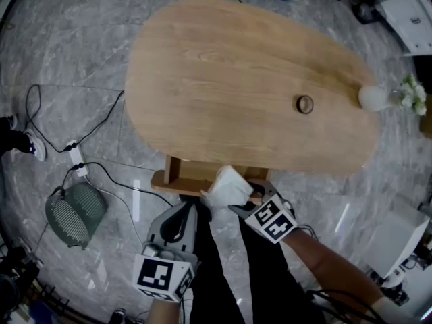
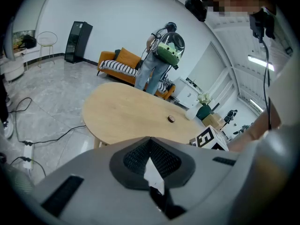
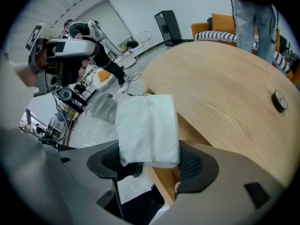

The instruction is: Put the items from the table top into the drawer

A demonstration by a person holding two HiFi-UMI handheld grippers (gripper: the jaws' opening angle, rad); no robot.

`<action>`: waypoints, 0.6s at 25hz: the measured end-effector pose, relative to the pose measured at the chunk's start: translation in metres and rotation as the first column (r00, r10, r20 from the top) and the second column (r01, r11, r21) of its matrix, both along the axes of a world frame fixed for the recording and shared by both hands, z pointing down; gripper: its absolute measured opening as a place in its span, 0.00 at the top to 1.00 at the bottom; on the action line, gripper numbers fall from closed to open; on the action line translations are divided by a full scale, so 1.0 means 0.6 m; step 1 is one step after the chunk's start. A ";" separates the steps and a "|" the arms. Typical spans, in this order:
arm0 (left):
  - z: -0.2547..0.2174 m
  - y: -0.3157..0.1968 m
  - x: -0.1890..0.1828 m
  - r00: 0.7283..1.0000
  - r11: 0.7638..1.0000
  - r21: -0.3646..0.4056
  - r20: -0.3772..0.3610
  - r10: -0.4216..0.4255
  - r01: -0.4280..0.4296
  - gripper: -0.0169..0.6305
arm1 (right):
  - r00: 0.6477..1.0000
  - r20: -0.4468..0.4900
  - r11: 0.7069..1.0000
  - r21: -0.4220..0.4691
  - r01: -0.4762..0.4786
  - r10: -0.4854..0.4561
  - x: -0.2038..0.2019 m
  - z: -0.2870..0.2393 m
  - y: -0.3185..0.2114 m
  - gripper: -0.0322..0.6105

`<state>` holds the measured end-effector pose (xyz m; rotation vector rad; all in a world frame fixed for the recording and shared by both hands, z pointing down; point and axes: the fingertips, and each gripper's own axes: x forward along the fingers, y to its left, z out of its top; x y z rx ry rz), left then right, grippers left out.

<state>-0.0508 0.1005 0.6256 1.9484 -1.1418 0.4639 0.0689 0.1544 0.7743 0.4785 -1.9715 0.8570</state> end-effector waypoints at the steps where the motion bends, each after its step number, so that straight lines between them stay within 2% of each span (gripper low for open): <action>1: 0.002 0.003 0.000 1.000 1.000 -0.002 -0.001 0.000 0.000 0.97 | 1.000 -0.007 1.000 0.000 0.016 -0.016 0.001 0.003 0.003 0.42; 10: 0.015 0.016 -0.007 1.000 1.000 -0.016 -0.009 -0.013 0.013 0.97 | 0.987 -0.084 0.990 -0.046 0.131 -0.135 0.027 0.042 0.007 0.41; 15: 0.018 0.017 -0.003 0.999 0.999 -0.036 -0.026 -0.022 0.021 0.97 | 0.969 -0.131 0.977 0.007 0.214 -0.211 0.032 0.049 -0.004 0.41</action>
